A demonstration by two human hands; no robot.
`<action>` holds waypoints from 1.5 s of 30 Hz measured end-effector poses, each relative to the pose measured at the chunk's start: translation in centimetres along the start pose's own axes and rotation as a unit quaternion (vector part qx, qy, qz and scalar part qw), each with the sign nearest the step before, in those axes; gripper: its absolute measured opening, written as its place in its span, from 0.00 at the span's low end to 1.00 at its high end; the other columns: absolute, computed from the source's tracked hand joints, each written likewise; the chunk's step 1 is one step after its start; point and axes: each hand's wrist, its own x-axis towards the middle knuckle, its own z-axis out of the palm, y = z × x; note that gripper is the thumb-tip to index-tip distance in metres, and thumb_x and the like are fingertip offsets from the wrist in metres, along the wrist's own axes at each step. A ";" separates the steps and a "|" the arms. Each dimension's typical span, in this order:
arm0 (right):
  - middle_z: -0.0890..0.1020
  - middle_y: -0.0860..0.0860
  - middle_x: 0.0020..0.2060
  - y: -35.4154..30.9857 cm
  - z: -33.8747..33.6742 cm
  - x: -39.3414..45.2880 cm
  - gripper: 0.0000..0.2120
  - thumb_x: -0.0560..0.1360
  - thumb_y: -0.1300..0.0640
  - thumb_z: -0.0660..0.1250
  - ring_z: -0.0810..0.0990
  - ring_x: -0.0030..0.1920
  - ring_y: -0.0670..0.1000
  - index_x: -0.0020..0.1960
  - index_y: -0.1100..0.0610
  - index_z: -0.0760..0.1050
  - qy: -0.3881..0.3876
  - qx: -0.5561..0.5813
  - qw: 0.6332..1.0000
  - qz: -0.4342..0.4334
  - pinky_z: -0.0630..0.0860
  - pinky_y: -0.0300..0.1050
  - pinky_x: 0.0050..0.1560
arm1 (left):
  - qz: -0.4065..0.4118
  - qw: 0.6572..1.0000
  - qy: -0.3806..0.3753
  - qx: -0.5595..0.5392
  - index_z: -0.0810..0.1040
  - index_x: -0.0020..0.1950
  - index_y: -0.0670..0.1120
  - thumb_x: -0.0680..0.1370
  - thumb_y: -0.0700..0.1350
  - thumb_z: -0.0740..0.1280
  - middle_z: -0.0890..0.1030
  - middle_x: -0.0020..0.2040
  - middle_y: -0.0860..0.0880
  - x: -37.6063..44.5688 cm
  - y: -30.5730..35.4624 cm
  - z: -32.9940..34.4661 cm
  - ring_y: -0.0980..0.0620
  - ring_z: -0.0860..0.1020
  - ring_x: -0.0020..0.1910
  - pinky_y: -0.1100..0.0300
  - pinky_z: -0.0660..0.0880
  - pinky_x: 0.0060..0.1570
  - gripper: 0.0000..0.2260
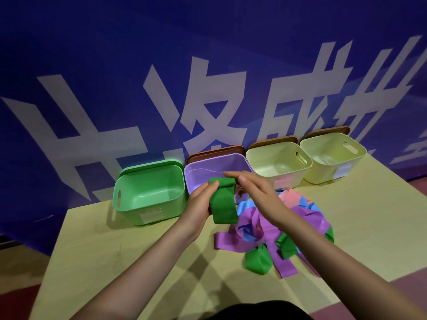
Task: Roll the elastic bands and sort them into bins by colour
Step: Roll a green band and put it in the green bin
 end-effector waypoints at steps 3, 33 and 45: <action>0.79 0.50 0.37 0.2 0.6 0.0 0.18 0.80 0.49 0.54 0.76 0.39 0.46 0.59 0.53 0.79 0.008 0.048 0.997 0.059 0.73 0.37 0.44 | -0.001 1.000 0.000 0.013 0.78 0.57 0.44 0.82 0.43 0.57 0.81 0.56 0.39 0.1 -0.4 -0.1 0.44 0.79 0.54 0.49 0.73 0.57 0.11; 0.80 0.48 0.43 1.0 2.0 0.3 0.09 0.74 0.56 0.67 0.78 0.43 0.47 0.53 0.53 0.80 0.086 -0.123 0.987 -0.064 0.76 0.40 0.45 | 0.013 0.995 0.053 0.082 0.82 0.44 0.45 0.79 0.49 0.65 0.82 0.40 0.44 -0.4 -0.1 0.1 0.50 0.78 0.38 0.59 0.72 0.38 0.10; 0.77 0.50 0.43 1.2 1.3 0.3 0.12 0.75 0.58 0.66 0.75 0.42 0.44 0.56 0.55 0.81 0.060 -0.225 0.964 -0.125 0.72 0.34 0.45 | -0.017 0.999 0.005 -0.028 0.80 0.51 0.45 0.81 0.48 0.61 0.84 0.39 0.49 -1.3 0.3 0.6 0.56 0.81 0.35 0.64 0.75 0.32 0.10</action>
